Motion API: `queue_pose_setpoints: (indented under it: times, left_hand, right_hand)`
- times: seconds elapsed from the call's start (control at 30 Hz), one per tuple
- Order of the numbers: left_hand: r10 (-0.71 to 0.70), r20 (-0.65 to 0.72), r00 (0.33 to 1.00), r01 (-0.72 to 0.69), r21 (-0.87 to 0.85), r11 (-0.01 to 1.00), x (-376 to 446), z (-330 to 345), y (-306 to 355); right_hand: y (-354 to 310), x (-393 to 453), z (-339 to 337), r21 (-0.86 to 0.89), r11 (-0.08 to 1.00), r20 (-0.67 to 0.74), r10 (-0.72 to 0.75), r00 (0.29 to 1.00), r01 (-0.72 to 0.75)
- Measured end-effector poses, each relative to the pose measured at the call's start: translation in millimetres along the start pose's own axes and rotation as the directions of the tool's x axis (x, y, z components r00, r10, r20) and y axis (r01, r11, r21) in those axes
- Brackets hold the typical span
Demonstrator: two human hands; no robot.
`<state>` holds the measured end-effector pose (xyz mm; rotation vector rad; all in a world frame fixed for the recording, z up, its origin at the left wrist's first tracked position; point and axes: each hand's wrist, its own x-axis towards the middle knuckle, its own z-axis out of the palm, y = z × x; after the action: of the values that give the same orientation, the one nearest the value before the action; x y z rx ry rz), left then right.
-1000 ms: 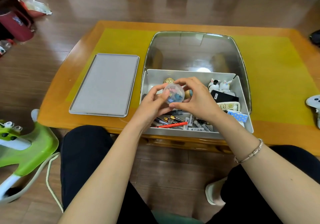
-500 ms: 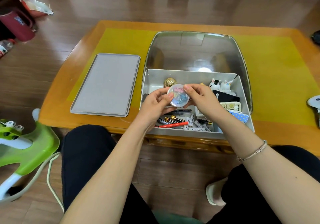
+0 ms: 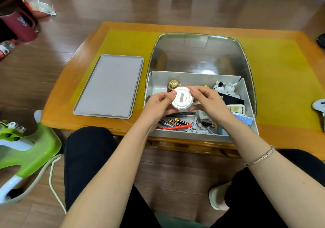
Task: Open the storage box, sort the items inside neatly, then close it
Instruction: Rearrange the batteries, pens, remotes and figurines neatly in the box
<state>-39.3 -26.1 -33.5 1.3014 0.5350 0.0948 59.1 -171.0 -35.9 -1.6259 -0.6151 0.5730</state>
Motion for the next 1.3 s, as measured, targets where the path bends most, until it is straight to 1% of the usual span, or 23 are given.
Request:
queue_pose_setpoints:
  times: [0.13,0.23,0.3,0.43,0.53,0.63,0.7,0.83,0.9,1.0,1.1,1.13,1.17,1.23,1.27,1.3]
  left_hand:
    - [0.022,-0.081,0.996,-0.024,-0.033,0.999,-1,3,-1]
    - [0.018,-0.102,0.995,-0.025,-0.074,0.997,-1,5,-1]
    - [0.004,-0.087,0.996,-0.014,-0.106,0.994,-2,6,-4]
    - [-0.01,-0.019,1.0,0.008,-0.099,0.995,-4,5,-5]
    - [-0.027,0.053,0.998,0.029,-0.041,0.999,-6,3,-7]
    - [-0.005,0.037,0.999,0.005,-0.004,1.0,-6,5,-11]
    - [0.015,0.014,1.0,-0.015,-0.004,1.0,-6,5,-11]
    - [0.009,0.03,1.0,-0.009,-0.025,1.0,-6,6,-8]
    - [-0.012,0.047,0.999,0.013,-0.026,1.0,-6,6,-7]
    - [-0.079,0.083,0.993,0.086,-0.082,0.993,-5,2,-3]
    - [-0.086,0.086,0.993,0.09,-0.037,0.995,-4,1,0]
    - [-0.074,0.074,0.994,0.076,-0.022,0.997,-4,1,1]
    - [-0.061,0.053,0.997,0.062,-0.01,0.998,-4,1,1]
    - [-0.034,-0.034,0.999,0.034,0.008,0.999,-2,2,-1]
    - [-0.027,-0.09,0.996,0.028,0.005,1.0,0,2,-3]
    - [-0.024,-0.137,0.99,0.024,-0.003,1.0,0,3,-4]
  right_hand:
    - [4,-2,2,0.073,0.995,0.037,0.065,0.997,-0.068]
    - [5,0,3,0.109,0.991,0.02,0.078,0.997,-0.08]
    - [4,1,3,0.101,0.993,0.029,0.05,0.998,-0.052]
    - [5,0,0,0.07,0.997,0.035,0.027,0.999,-0.029]
    - [7,0,1,0.032,0.999,0.006,0.034,0.999,-0.035]
    - [7,0,2,0.01,0.999,-0.015,0.037,0.999,-0.037]
    - [7,-2,2,0.037,0.998,-0.008,0.049,0.999,-0.048]
    - [7,-4,1,0.112,0.992,0.012,0.054,0.998,-0.055]
    - [5,-4,0,0.155,0.987,0.036,0.047,0.998,-0.052]
    - [6,-4,-1,0.179,0.981,0.102,0.053,0.993,-0.071]
    - [5,-6,-4,0.224,0.97,0.13,0.065,0.989,-0.094]
    - [4,-6,-5,0.2,0.976,0.118,0.065,0.991,-0.088]
    - [3,-5,-5,0.14,0.987,0.082,0.062,0.995,-0.073]
    - [1,-5,-3,-0.04,0.999,-0.036,0.035,0.999,-0.036]
    - [0,-6,-2,-0.139,0.99,-0.075,-0.001,0.997,-0.01]
    - [-2,-7,0,-0.26,0.965,-0.079,-0.06,0.995,0.037]
